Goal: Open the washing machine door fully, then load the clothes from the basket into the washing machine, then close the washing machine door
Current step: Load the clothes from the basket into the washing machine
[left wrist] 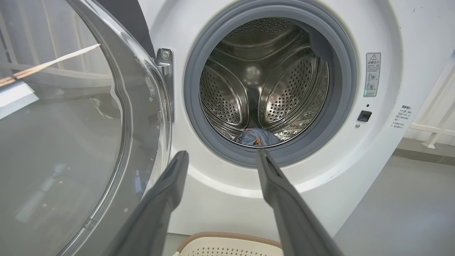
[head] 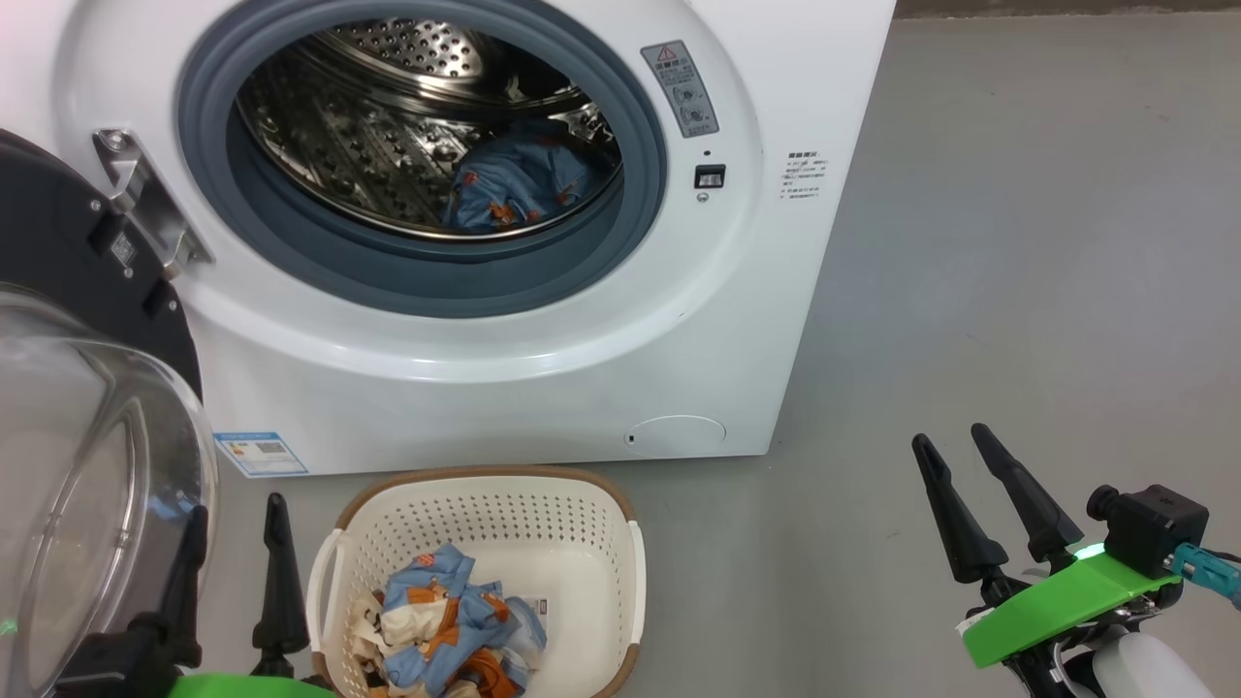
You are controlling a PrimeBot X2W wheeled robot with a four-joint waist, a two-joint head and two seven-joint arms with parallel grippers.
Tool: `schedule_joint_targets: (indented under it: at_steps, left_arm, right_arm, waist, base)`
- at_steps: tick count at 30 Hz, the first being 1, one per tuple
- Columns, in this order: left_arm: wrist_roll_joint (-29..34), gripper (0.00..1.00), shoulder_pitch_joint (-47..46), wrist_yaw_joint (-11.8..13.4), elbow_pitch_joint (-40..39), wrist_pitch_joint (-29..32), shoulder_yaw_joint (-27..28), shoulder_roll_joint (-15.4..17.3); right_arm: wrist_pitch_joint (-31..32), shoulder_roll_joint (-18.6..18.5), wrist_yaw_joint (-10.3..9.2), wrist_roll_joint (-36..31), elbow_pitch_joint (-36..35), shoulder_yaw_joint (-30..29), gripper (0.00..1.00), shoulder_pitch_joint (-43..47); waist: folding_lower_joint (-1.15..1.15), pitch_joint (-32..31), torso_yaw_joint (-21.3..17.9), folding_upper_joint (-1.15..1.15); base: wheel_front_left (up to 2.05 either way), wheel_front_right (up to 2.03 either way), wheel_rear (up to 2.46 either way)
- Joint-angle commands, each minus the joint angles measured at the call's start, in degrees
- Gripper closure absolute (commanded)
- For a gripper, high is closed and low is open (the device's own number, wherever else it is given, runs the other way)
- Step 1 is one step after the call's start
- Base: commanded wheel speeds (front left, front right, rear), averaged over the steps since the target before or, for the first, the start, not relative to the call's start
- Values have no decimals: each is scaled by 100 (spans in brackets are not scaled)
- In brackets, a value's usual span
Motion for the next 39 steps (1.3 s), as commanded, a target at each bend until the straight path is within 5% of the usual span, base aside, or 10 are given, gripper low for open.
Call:
schedule_joint_targets:
  at_steps: [1,23,39]
  left_arm:
    - [63,0,-64,21,-165,-28,172,48]
    - [122,0,-135,9,-215,-28,140,36]
    - [233,0,-613,-78,-19,-28,24,93]
  right_arm:
    - [-26,-80,9,-33,-142,74,0,-27]
    - [-26,-78,9,-50,-214,57,0,-115]
    - [-26,-8,9,-70,-373,-52,0,-390]
  waist:
    - [0,-2,-4,0]
    - [0,282,-109,0]
    - [0,1188,-336,0]
  base:
    - [0,0,0]
    - [0,0,0]
    - [0,0,0]
